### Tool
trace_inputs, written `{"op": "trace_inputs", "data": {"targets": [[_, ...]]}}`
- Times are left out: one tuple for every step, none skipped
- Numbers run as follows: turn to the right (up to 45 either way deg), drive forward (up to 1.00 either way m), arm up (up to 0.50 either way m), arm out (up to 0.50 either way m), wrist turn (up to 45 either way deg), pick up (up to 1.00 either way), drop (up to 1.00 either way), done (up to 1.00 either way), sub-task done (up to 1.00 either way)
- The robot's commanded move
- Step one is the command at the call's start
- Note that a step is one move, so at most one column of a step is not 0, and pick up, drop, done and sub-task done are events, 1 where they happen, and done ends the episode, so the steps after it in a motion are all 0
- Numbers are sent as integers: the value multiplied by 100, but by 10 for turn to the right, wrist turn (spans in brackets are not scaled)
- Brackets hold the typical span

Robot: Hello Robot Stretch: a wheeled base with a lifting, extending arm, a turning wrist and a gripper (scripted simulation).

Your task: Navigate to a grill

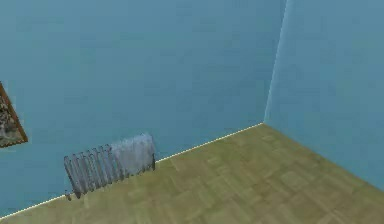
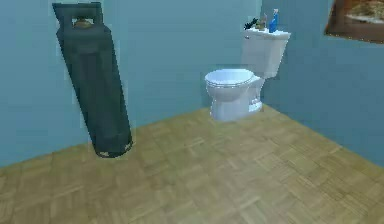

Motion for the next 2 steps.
{"op": "trace_inputs", "data": {"targets": [[-450,0,0,0,0,0,0,0,0],[-450,0,0,0,0,0,0,0,0]]}}
